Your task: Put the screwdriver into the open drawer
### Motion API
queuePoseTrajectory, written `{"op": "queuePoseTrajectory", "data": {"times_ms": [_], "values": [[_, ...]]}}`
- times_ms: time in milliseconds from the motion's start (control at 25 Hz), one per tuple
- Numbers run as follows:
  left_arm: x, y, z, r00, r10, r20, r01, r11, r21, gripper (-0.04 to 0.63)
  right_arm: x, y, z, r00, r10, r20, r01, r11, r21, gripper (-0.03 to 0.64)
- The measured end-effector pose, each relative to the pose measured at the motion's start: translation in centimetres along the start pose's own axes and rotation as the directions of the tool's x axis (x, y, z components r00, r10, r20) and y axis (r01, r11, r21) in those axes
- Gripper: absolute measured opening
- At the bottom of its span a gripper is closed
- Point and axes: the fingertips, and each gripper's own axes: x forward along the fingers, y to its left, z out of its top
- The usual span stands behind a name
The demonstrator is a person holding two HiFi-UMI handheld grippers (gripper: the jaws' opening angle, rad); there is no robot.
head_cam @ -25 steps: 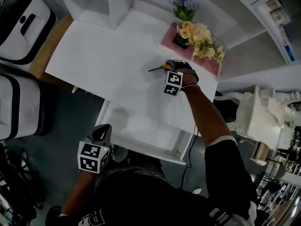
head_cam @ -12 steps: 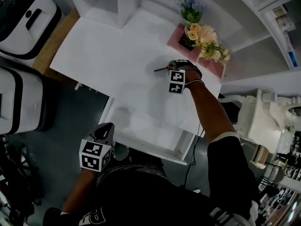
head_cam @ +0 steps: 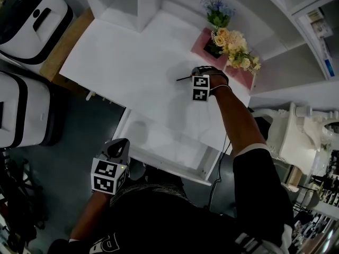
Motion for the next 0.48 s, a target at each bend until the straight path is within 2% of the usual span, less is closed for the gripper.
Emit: {"op": "queuePoseTrajectory", "data": {"times_ms": [240, 480], "values": [[-0.5, 0.1, 0.3, 1.0, -0.003, 0.021, 0.003, 1.0, -0.003, 0.015, 0.1, 0.1, 0.0, 0.999, -0.016, -0.045, 0.015, 1.0, -0.024, 0.084], [-1.1, 0.5, 0.2, 0.999, -0.02, 0.03, 0.02, 1.0, -0.001, 0.015, -0.7, 0.2, 0.4, 0.998, -0.02, -0.056, 0.021, 0.999, 0.029, 0.077]]}}
